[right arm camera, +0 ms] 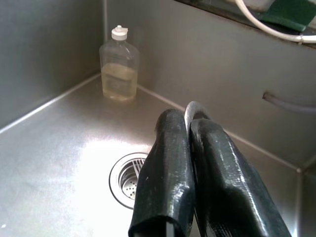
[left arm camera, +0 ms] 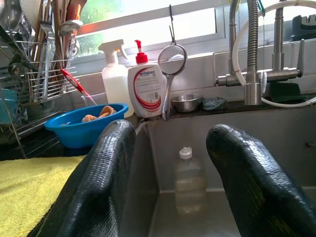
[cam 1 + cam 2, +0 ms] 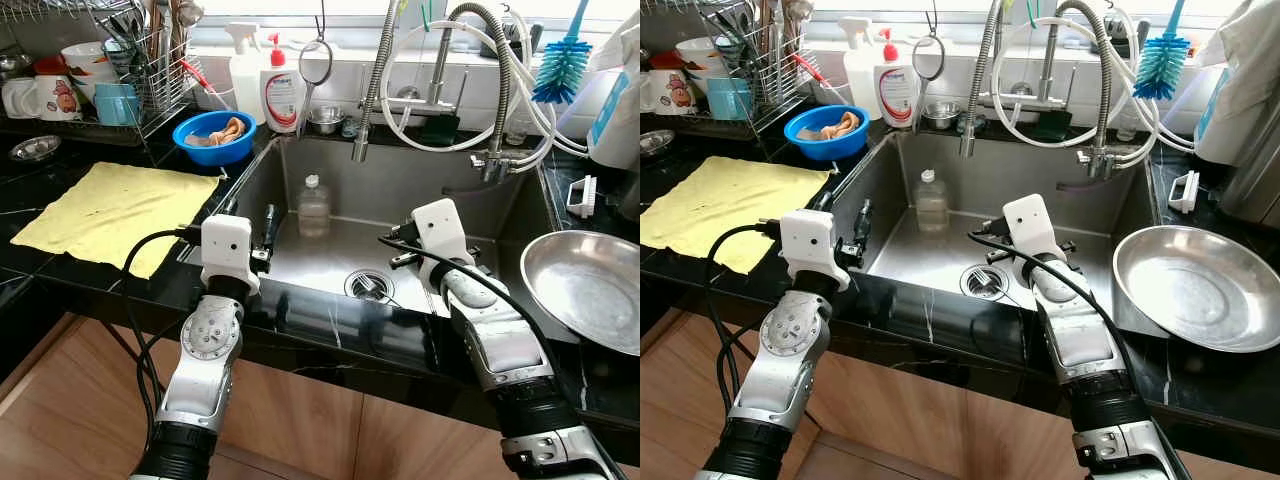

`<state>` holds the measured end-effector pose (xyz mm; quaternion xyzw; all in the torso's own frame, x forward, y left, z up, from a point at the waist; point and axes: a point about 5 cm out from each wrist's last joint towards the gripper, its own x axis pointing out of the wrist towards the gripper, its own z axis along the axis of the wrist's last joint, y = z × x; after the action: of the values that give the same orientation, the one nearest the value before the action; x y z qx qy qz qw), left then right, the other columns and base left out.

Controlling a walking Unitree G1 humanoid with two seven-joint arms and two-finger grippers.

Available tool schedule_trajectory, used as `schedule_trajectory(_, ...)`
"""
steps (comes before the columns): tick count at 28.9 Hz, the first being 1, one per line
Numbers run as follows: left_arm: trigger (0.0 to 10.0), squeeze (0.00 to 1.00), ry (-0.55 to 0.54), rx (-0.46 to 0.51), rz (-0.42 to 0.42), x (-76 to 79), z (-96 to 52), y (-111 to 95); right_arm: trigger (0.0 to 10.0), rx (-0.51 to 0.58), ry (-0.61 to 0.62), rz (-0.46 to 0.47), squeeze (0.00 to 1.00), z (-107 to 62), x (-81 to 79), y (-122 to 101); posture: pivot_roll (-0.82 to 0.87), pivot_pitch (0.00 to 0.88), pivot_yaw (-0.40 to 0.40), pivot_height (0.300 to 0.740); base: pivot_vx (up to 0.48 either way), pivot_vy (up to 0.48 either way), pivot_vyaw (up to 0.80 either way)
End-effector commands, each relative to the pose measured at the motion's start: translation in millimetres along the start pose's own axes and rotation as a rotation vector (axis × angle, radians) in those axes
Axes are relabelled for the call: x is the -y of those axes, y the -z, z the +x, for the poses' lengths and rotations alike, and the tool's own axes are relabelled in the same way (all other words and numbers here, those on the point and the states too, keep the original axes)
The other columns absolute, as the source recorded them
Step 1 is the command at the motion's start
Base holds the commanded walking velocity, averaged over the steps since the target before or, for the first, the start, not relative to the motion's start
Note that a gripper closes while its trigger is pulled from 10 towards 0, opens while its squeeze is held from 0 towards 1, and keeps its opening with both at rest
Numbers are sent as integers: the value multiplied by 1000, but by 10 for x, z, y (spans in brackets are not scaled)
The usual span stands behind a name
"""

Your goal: Kitchen organization

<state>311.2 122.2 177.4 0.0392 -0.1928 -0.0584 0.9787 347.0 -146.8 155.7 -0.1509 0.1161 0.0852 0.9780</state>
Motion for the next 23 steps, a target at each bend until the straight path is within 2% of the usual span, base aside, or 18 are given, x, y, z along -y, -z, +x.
schedule_trajectory(1,10000,0,-1,-16,-1,-18,-14,24,10000,-6,-13,-1,624,6,-38,-12,-134,0,59,740,0,0,0)
schedule_trajectory(6,10000,0,-1,-23,-1,-19,-22,33,10000,-15,-10,3,600,5,-37,-10,-131,0,59,740,0,0,0)
schedule_trajectory(9,10000,0,-2,-27,-1,-21,-21,40,10000,-17,-6,3,553,6,-29,-14,-132,0,59,740,0,0,0)
schedule_trajectory(10,10000,0,-2,-27,-1,-21,-20,40,10000,-15,-2,2,208,6,-24,-18,-132,0,59,740,0,0,0)
schedule_trajectory(12,10000,0,-2,-27,-1,-20,-20,40,10000,-12,2,1,208,5,-22,-21,-132,0,59,740,0,0,0)
schedule_trajectory(13,10000,0,-2,-28,-2,-19,-17,41,10000,15,16,3,0,4,-8,-54,-134,0,59,740,0,0,0)
schedule_trajectory(19,10000,0,-6,-29,0,-23,-14,47,10000,224,86,-21,0,-77,50,-374,-141,0,63,740,0,0,0)
schedule_trajectory(20,10000,0,-8,-29,2,-24,-14,49,10000,291,161,-10,0,-132,144,-494,-140,0,63,740,0,0,0)
schedule_trajectory(22,10000,0,-10,-29,3,-26,-13,49,10000,322,209,1,0,-168,211,-553,-140,0,63,740,0,0,0)
schedule_trajectory(23,10000,0,-12,-28,4,-33,-12,49,10000,351,297,15,0,-233,344,-619,-145,0,65,740,0,0,0)
